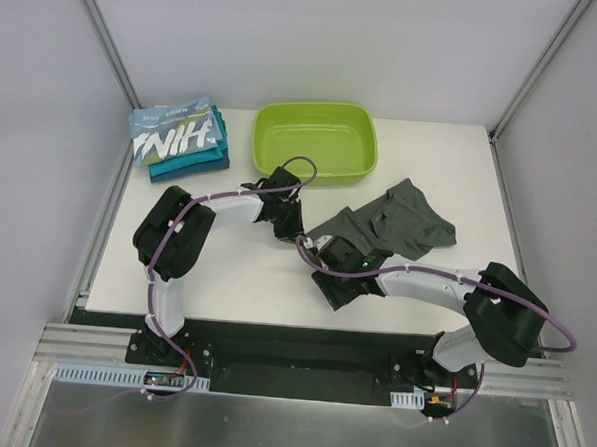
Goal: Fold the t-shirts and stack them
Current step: Grab one side of the 2/3 rectangular tshirt with both arms
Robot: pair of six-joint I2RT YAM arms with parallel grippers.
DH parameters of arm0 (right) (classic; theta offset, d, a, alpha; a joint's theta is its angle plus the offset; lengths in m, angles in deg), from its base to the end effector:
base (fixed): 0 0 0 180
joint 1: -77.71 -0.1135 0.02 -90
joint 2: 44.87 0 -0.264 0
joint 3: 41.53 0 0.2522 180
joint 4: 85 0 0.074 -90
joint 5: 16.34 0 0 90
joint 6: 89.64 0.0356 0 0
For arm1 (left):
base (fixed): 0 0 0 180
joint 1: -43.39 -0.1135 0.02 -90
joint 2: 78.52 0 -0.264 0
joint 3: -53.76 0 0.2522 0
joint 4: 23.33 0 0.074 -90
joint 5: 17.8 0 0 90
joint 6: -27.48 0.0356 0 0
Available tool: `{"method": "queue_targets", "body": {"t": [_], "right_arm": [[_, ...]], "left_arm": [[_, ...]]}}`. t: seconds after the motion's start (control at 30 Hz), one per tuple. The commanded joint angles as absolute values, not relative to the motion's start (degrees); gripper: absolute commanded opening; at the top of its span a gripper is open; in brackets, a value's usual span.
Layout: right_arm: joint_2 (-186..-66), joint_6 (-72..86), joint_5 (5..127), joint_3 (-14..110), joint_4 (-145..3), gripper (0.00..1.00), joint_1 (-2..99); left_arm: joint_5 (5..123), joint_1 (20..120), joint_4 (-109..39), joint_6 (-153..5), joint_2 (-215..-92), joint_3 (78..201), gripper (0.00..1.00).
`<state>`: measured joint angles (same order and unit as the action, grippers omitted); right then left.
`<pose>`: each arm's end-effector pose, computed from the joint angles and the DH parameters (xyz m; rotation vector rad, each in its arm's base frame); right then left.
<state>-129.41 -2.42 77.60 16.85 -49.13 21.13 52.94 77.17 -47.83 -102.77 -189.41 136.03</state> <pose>0.1522 0.2262 0.1684 -1.3009 2.3288 0.2187 0.3260 -0.2322 0.1533 0.0001 2.6861 -0.9017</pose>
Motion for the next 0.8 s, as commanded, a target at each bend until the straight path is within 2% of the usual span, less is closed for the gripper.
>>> {"method": "queue_targets", "body": {"t": [0.0, 0.07, 0.13, 0.33, 0.5, 0.77], "right_arm": [[-131.44, -0.43, 80.16, 18.37, -45.57, 0.54, 20.67], [-132.15, 0.1, 80.51, 18.46, -45.13, 0.47, 20.75], [-132.5, 0.19, 80.77, 18.46, -45.13, 0.36, 20.67], [-132.15, 0.27, 77.27, 18.28, -46.88, 0.09, 18.91], [-129.26, 0.27, 67.35, 18.02, -52.07, 0.01, 17.16], [-123.46, 4.75, 49.5, 17.58, -66.12, 0.0, 15.49]], "left_arm": [[54.54, 77.58, -48.78, -102.33, -190.58, 136.34, 0.0], [54.8, 77.58, -48.78, -102.33, -190.14, 136.08, 0.0], [55.59, 77.58, -48.78, -102.16, -189.09, 135.38, 0.0], [58.05, 77.5, -48.78, -102.59, -183.73, 131.51, 0.0], [60.86, 77.15, -50.09, -102.59, -177.76, 127.39, 0.0], [74.46, 75.65, -57.29, -103.29, -159.31, 117.37, 0.0]]}}
